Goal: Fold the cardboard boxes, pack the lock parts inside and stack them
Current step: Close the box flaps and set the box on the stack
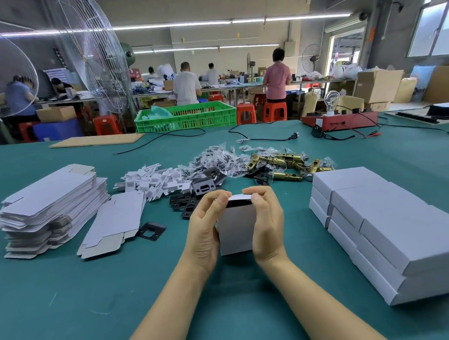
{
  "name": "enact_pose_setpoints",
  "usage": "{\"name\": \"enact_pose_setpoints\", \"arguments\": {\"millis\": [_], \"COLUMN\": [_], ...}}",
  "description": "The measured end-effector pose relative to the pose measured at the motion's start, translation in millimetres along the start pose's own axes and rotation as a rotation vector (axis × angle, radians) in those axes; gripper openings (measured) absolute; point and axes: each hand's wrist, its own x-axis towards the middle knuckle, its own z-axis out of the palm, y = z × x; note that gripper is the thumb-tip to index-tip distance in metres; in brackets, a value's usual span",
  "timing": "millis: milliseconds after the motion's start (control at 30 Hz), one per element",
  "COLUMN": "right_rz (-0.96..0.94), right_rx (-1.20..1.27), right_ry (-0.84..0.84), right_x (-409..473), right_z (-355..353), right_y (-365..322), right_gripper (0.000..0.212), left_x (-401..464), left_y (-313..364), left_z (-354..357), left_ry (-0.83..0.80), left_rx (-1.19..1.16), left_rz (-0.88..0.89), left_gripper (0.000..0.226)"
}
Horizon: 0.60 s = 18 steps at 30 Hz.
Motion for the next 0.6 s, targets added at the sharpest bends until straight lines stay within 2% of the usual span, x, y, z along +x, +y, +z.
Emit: {"name": "enact_pose_setpoints", "arguments": {"millis": [67, 133, 300, 600], "right_rz": [-0.002, -0.014, -0.070, -0.185], "right_rx": [-0.024, -0.062, -0.134, -0.211], "right_ry": [0.008, 0.024, 0.060, 0.037], "right_x": [-1, -3, -10, -10], "right_z": [1, 3, 6, 6], "right_y": [1, 3, 7, 10], "right_gripper": [0.020, 0.020, 0.037, 0.030], "left_x": [-1, -3, -8, -9], "left_y": [-1, -4, -11, -19], "left_z": [1, 0, -2, 0], "left_ry": [0.033, 0.066, 0.066, 0.113], "left_rx": [0.029, 0.110, 0.269, 0.472], "left_rz": [0.022, 0.065, 0.202, 0.376], "left_gripper": [0.034, 0.033, 0.033, 0.025]}}
